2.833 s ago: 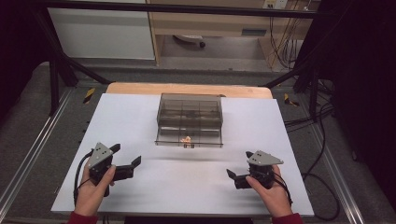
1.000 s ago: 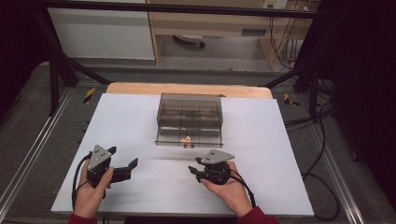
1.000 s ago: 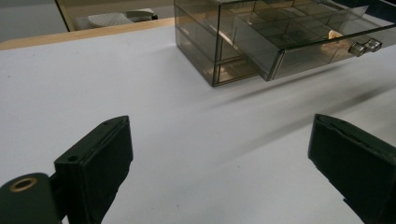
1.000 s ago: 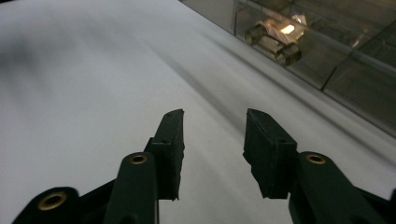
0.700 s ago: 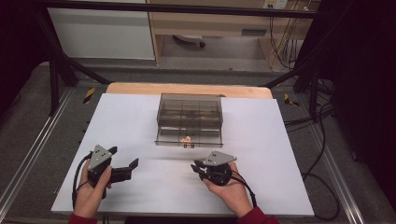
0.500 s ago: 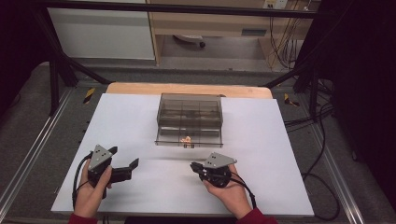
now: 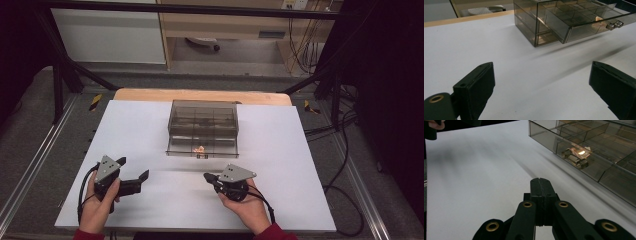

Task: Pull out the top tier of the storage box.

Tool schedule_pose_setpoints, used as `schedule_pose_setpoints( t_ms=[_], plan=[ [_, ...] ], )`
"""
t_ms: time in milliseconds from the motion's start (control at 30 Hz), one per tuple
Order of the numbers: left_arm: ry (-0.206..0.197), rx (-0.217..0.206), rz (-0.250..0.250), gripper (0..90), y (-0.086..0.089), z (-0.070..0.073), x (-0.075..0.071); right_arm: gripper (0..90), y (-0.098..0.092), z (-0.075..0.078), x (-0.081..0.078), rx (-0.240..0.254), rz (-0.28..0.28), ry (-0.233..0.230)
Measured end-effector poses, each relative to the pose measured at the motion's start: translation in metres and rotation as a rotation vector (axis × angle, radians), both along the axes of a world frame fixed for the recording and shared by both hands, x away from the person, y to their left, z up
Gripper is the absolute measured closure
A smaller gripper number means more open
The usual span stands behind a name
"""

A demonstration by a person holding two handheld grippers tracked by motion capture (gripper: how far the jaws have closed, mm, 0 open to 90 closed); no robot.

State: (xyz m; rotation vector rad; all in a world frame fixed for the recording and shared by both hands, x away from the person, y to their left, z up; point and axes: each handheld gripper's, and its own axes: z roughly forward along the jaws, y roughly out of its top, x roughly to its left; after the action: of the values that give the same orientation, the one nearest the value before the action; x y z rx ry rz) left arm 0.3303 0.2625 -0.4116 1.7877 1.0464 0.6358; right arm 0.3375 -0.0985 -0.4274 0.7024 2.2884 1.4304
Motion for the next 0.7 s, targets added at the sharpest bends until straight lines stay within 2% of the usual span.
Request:
schedule_pose_setpoints(
  t_ms=[433, 700],
  plan=[
    [0.006, 0.004, -0.001, 6.8, -0.0001, -0.001, 0.0011, 90.0, -0.0036, -0.0015, 0.0012, 0.006, -0.01, 0.019],
    [0.013, 0.002, -0.007, 6.9, -0.001, -0.0022, 0.0024, 90.0, -0.0079, 0.0003, 0.0036, 0.047, -0.048, 0.024]
  ],
)
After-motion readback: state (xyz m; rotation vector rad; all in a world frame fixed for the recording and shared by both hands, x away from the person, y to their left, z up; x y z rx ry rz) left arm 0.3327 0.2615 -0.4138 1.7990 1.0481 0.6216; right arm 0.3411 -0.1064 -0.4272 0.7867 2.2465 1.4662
